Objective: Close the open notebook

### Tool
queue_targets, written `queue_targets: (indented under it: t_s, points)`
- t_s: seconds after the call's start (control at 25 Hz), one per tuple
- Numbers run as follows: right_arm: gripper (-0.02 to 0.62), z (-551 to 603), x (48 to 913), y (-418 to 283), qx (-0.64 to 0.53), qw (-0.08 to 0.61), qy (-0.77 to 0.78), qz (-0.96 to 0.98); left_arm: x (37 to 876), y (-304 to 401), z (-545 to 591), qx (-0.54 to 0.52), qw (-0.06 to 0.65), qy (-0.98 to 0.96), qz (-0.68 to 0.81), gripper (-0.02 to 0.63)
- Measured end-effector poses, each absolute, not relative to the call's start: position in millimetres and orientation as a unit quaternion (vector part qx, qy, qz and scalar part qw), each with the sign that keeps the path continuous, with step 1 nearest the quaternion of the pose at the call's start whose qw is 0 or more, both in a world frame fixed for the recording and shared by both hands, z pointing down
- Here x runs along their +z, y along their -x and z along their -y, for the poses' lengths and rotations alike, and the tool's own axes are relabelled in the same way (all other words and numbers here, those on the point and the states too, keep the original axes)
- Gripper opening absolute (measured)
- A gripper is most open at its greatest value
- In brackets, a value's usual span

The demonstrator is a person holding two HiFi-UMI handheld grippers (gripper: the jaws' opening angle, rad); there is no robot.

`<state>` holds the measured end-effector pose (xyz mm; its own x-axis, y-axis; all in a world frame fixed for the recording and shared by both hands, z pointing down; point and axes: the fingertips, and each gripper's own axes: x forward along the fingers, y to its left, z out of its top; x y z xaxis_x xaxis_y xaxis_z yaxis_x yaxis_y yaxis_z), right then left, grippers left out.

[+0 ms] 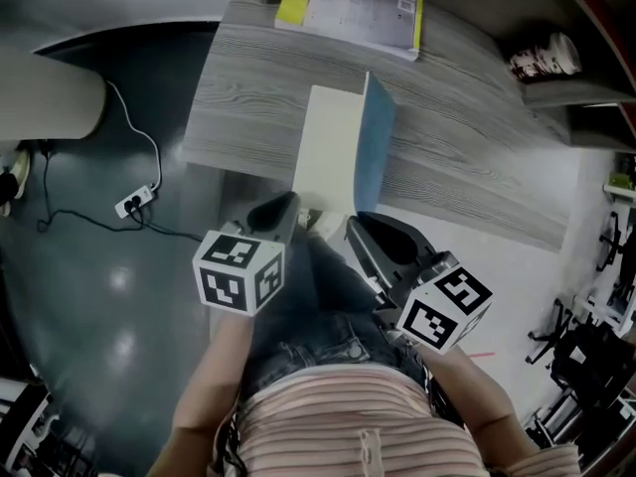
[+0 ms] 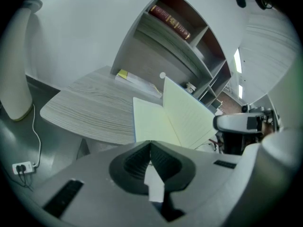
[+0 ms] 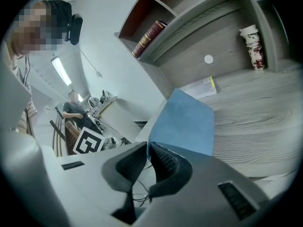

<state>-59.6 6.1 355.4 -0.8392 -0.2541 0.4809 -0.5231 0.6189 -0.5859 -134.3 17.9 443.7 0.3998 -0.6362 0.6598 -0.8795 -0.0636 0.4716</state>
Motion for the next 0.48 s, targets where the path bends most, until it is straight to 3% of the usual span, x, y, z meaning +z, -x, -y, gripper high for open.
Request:
queue_targets:
  t_s: [0.48]
  points:
    - [0.031, -11, 376, 85, 0.367, 0.227, -0.216, 0.876, 445, 148, -26, 0.112, 0.446, -0.703, 0.543, 0.012]
